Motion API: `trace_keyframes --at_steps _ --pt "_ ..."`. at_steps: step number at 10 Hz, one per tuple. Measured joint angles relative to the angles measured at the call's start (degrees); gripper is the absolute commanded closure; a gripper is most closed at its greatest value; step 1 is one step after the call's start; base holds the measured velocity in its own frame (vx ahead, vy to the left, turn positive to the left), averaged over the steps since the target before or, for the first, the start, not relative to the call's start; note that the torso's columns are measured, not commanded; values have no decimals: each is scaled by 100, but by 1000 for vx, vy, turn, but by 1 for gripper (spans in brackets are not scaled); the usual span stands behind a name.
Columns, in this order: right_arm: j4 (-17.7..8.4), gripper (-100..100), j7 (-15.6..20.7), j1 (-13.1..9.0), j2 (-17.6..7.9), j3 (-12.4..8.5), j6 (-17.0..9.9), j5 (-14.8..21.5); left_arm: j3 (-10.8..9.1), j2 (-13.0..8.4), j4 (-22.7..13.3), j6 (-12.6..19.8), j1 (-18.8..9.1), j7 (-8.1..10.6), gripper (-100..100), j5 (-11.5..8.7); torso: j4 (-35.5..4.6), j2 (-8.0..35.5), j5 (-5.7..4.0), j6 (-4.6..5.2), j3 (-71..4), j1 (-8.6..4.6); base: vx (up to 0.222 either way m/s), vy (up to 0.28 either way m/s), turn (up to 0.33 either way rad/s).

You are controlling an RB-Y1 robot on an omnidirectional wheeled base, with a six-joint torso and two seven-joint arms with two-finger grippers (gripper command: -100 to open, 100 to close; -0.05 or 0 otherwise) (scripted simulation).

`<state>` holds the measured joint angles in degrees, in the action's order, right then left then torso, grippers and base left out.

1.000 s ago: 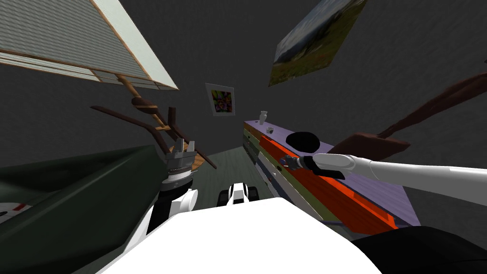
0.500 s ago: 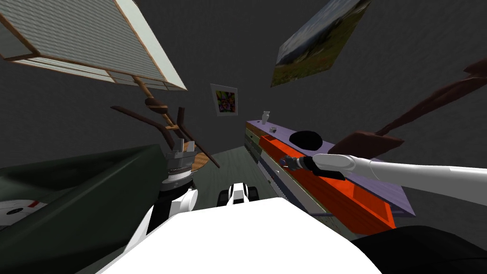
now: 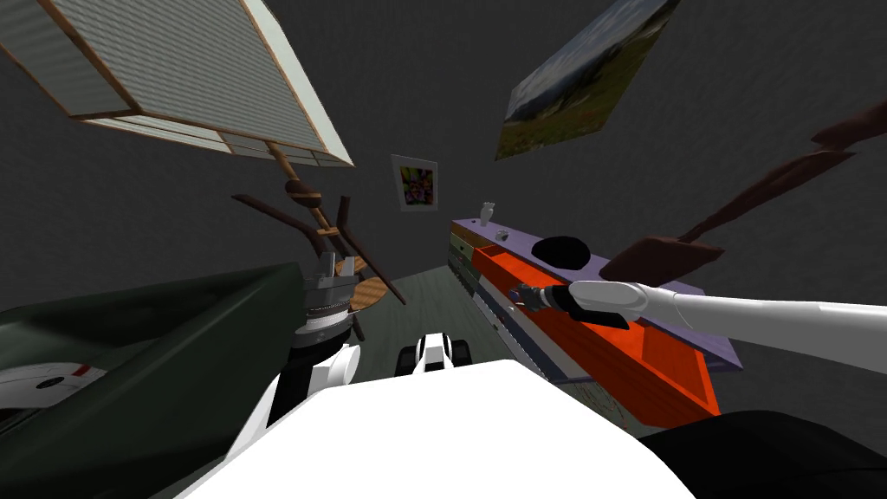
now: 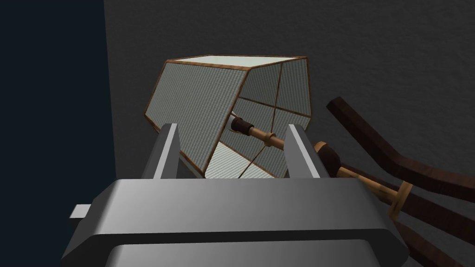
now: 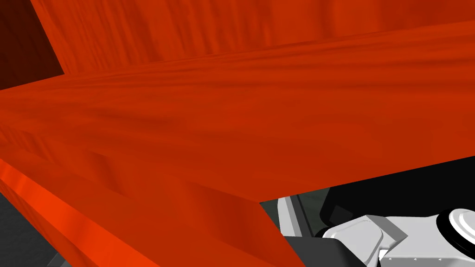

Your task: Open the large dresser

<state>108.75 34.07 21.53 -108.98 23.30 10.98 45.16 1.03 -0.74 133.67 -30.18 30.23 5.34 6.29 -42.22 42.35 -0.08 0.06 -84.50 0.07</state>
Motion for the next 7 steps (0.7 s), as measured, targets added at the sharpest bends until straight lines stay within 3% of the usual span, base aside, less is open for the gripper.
trace_keyframes --at_steps 4,5,7 --pt "81 100 -90 17 -7 4 -41 106 -1 -1 0 0 0 0 0 0 -5 -3 2 3 -5 -18 -44 149 -13" --pt "98 -100 -108 17 -23 0 -60 133 0 0 0 0 0 0 0 0 2 -6 -1 -4 -3 4 -28 85 -76" --pt "171 -100 -170 -57 -205 -73 26 33 -2 -2 0 0 1 0 0 0 -5 -18 -5 -4 -15 -59 -2 -37 -52"
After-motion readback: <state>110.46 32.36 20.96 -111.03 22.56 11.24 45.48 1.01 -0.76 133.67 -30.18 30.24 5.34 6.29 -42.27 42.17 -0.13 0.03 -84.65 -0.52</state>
